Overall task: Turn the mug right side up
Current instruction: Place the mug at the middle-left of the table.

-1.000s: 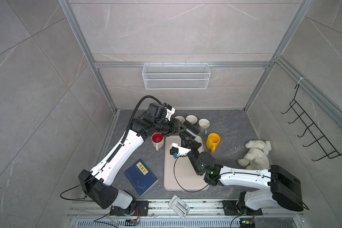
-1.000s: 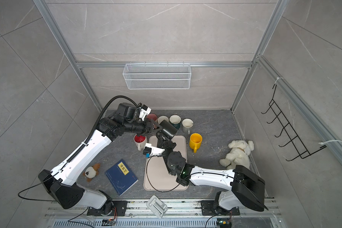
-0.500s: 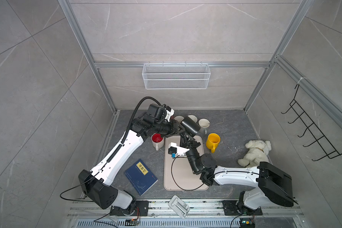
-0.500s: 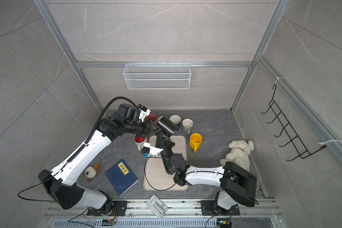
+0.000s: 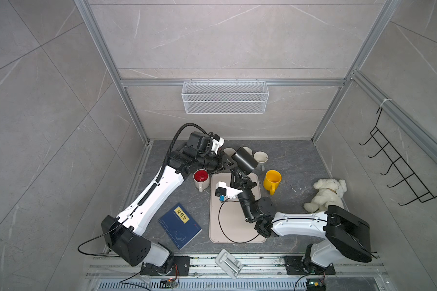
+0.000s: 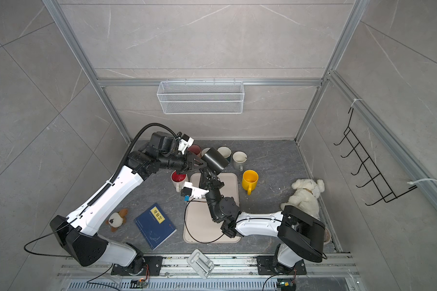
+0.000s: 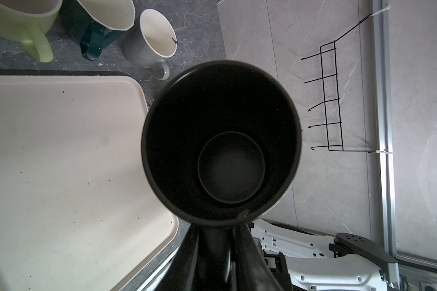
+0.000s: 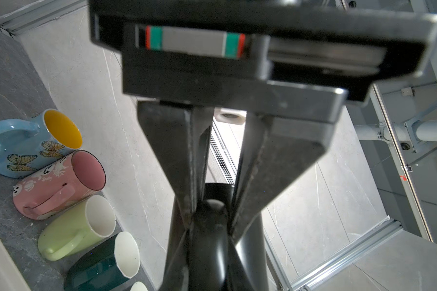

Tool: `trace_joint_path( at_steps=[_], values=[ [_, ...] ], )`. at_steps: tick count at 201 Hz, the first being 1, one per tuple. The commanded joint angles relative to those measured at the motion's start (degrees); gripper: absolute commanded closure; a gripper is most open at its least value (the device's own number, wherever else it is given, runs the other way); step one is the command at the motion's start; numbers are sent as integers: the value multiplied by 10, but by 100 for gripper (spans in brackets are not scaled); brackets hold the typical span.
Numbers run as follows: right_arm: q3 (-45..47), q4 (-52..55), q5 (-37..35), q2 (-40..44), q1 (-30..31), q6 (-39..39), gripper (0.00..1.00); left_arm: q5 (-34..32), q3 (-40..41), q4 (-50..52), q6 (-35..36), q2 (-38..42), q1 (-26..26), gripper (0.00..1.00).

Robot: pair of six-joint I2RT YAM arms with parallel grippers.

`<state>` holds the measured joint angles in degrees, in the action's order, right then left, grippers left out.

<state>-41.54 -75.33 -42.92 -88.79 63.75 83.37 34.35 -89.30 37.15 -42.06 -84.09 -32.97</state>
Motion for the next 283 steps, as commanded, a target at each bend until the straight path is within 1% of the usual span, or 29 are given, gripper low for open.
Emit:
trace_joint_path(
  at_steps=[1,35,60,67,80,97,115,142,192,211,243,257,263,268,278,283],
  values=[
    [-6,-66,36,19,3,11,100,42,20,-3,-12,-17,-4,100],
    [-6,-66,39,17,3,12,100,52,46,-26,-10,-14,-9,100],
    [-7,-59,27,14,7,13,100,30,71,-44,-13,2,-9,100],
    [-8,-54,23,15,8,13,96,25,76,-46,-13,6,-9,100],
    [-8,-44,16,18,10,9,93,20,86,-59,-17,15,-9,100],
    [-10,-19,7,22,12,3,86,7,92,-67,-21,25,-9,100],
    [-15,6,-7,25,12,-8,84,-9,97,-74,-24,36,-9,100],
    [-20,24,-30,23,12,-18,71,-25,106,-89,-32,55,-8,100],
    [-30,43,-62,20,12,-38,71,-48,126,-115,-46,84,-7,100],
    [-40,60,-87,15,12,-44,67,-64,129,-112,-45,94,-8,100],
    [-47,60,-107,3,12,-53,64,-83,138,-124,-49,114,-8,100],
    [-52,60,-117,-3,13,-57,64,-89,144,-128,-52,124,-7,100],
    [-54,58,-120,-5,12,-57,66,-93,145,-129,-53,127,-7,100],
    [-56,58,-123,-7,12,-58,68,-97,147,-130,-53,131,-7,100],
    [-60,56,-129,-10,12,-57,79,-103,150,-129,-54,136,-7,100],
    [-62,55,-131,-12,13,-57,82,-105,152,-129,-55,139,-7,100]
  ],
)
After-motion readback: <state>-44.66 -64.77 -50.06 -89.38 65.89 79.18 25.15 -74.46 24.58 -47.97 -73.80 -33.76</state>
